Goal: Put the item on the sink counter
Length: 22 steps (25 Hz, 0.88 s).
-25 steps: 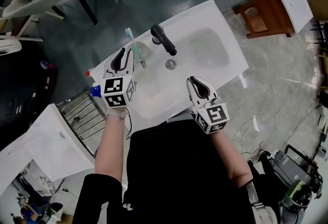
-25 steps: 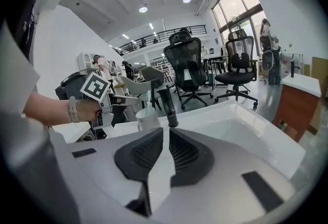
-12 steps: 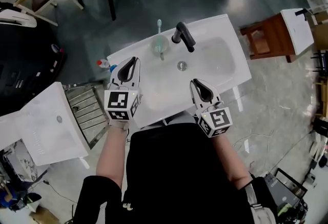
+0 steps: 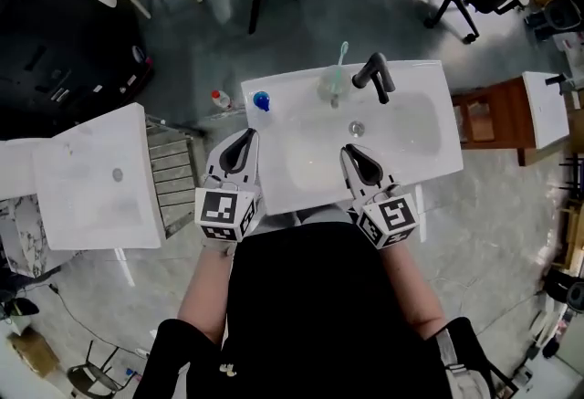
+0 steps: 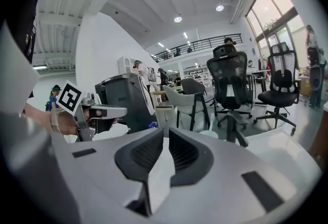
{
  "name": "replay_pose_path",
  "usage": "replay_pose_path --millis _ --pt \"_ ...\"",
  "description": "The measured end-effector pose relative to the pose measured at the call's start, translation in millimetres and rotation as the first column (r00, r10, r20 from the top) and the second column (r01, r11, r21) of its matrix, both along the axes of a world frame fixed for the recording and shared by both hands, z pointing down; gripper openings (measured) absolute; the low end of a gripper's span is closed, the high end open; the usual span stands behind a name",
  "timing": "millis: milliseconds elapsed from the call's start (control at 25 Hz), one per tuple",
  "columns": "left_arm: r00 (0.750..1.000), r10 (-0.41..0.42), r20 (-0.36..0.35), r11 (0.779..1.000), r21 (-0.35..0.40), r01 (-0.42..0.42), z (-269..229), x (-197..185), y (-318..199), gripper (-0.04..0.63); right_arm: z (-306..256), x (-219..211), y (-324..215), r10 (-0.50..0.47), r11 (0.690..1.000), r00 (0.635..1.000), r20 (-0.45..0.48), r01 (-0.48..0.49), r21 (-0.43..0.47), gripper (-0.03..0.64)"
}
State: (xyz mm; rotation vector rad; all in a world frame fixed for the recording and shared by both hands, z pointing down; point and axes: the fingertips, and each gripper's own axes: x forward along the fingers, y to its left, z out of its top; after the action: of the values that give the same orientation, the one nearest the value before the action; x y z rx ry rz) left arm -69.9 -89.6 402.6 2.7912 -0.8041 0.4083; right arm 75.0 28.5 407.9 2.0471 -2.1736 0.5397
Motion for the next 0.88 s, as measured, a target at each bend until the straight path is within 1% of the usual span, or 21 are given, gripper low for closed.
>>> replay_pose_path --millis 240,440,720,880 --pt "0.997 -0.080 -0.011 0.997 -0.012 0.080 1.7 -66.2 10.6 0.029 -11.6 -56.9 -19.1 -0.101 0.994 0.995 0.001 0.101 0.033 0.052" --pt "0.994 -0.108 -0.014 0.994 -0.011 0.108 3.6 -102.6 19.9 0.028 -15.1 -91.6 -24.5 -0.153 0.987 0.988 -0.008 0.153 0.044 0.052" --pt "0.993 -0.113 -0.020 0.994 -0.020 0.112 7.4 -123.4 31.6 0.026 -9.9 -121.4 -25.1 -0.196 0.980 0.981 -0.011 0.196 0.043 0.052" --pt "0.994 -0.106 -0.027 0.994 -0.026 0.105 11.2 -123.9 34.1 0.026 -10.6 -124.6 -24.2 -0.187 0.980 0.981 -0.045 0.189 0.055 0.049"
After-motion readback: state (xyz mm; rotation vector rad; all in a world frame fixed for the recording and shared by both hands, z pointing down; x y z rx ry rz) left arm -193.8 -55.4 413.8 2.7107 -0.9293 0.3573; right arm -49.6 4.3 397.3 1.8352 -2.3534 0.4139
